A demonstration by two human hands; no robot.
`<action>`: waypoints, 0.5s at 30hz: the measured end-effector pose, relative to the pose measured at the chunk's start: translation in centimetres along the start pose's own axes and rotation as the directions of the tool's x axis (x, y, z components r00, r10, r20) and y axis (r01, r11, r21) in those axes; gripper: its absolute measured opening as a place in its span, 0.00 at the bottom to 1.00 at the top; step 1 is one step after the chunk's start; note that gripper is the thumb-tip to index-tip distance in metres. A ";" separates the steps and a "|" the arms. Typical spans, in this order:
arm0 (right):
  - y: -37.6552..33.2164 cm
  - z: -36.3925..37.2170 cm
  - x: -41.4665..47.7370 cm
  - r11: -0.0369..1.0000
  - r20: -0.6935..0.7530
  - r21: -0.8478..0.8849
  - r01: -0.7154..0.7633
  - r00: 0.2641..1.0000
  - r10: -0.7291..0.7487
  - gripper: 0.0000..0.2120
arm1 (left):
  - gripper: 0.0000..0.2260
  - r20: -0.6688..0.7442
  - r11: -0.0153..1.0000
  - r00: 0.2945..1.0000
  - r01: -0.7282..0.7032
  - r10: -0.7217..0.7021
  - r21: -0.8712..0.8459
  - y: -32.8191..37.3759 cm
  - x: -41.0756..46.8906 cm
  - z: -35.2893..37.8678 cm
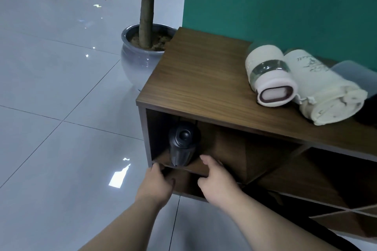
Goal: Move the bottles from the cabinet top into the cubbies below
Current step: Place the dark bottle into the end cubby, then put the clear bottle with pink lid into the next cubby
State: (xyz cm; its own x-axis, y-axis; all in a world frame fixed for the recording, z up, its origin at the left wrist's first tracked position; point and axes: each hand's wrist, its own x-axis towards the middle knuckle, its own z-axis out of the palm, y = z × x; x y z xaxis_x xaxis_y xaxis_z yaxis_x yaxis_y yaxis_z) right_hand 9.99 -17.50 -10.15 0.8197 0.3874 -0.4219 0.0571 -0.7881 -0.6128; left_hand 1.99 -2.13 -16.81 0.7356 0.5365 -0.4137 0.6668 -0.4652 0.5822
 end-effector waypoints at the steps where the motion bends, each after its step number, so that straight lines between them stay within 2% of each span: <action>1: -0.3 -0.9 -1.2 0.999 -0.042 0.030 0.030 0.999 -0.028 0.29 | 0.21 0.103 0.996 0.995 -0.028 0.018 0.091 0.9 -1.0 -0.7; 3: -0.7 -2.8 -4.1 0.990 -0.159 0.089 0.109 0.983 -0.094 0.23 | 0.19 0.280 0.976 0.955 -0.147 0.099 0.158 3.7 -3.5 -2.6; 4: -0.8 -3.8 -5.8 0.982 -0.224 0.117 0.151 0.967 -0.122 0.20 | 0.16 0.317 0.962 0.935 -0.221 0.161 0.160 5.3 -4.9 -3.7; 6: -1.3 -6.3 -9.3 0.960 -0.349 0.164 0.227 0.924 -0.159 0.18 | 0.13 0.305 0.946 0.924 -0.287 0.231 0.153 8.1 -7.2 -5.5; 10: -4.0 -12.4 -13.2 0.926 -0.584 0.186 0.328 0.795 -0.164 0.16 | 0.12 0.252 0.927 0.899 -0.375 0.359 0.019 10.4 -11.2 -9.5; 15: -8.0 -17.1 -11.9 0.970 -0.623 0.112 0.218 0.775 -0.102 0.34 | 0.12 0.178 0.909 0.892 -0.406 0.416 -0.091 10.2 -12.7 -11.1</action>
State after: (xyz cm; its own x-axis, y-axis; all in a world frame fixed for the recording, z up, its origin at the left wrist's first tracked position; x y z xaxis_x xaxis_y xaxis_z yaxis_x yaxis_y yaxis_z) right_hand 9.51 -24.03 11.24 0.9849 0.0829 0.1519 0.1700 -0.6265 -0.7606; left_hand -1.88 -5.83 2.11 0.9547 0.1599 -0.2510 0.2967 -0.5768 0.7611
